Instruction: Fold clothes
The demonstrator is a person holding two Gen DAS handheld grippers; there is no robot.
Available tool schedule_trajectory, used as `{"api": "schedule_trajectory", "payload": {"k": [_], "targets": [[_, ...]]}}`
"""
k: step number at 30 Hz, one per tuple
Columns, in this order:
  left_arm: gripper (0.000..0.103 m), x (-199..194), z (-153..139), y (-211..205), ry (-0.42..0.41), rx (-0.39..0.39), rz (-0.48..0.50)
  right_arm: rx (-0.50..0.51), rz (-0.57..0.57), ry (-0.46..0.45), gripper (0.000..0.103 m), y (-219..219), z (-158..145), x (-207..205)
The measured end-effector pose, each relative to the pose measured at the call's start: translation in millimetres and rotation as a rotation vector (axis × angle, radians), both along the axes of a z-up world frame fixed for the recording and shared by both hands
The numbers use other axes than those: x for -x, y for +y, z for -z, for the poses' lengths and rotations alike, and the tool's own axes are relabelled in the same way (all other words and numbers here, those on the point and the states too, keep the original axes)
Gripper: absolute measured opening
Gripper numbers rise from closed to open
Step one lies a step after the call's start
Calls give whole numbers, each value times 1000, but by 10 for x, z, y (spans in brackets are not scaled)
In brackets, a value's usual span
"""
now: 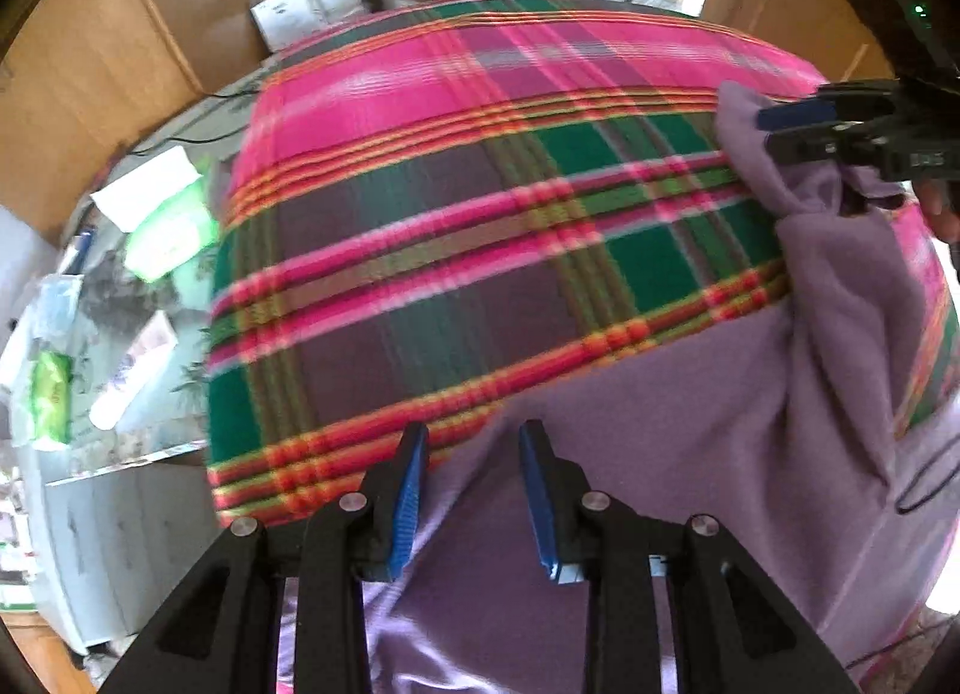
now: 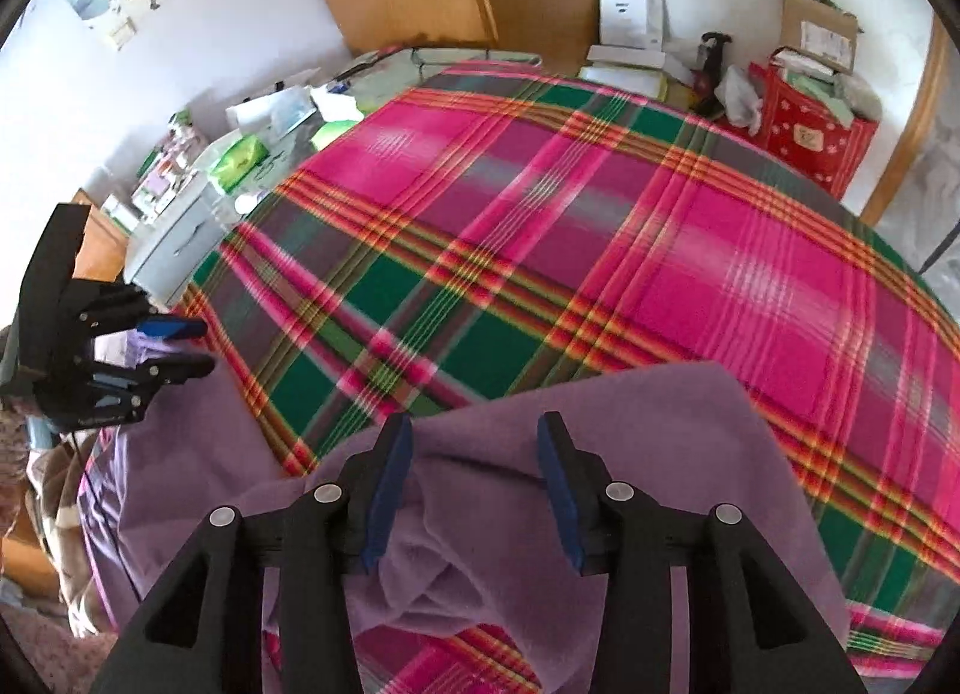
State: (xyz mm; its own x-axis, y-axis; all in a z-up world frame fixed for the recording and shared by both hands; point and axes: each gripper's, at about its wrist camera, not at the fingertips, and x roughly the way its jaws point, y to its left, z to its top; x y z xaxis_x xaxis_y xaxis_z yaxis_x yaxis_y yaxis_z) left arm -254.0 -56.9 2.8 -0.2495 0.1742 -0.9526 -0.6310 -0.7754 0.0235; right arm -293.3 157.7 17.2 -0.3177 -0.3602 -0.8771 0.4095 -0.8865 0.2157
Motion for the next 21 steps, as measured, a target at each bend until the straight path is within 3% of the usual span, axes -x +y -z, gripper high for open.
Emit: {"api": "schedule_trajectory", "payload": {"k": [9,14,17,21], "targets": [[28,-43,-3,25,8,-17,-2,-119,-55,45,43,-127,89,-134],[18,-77,-14,27,12,-34,-1,-199,-57,94,17,-155,100,-229],[9,-98,-25,24,20,-38,-11,-213,-43,132,13,-127,54,-293],[6,-111,-32,-19,23,-54,-38,-229,-11,197,12,-49,-80,-431]]}}
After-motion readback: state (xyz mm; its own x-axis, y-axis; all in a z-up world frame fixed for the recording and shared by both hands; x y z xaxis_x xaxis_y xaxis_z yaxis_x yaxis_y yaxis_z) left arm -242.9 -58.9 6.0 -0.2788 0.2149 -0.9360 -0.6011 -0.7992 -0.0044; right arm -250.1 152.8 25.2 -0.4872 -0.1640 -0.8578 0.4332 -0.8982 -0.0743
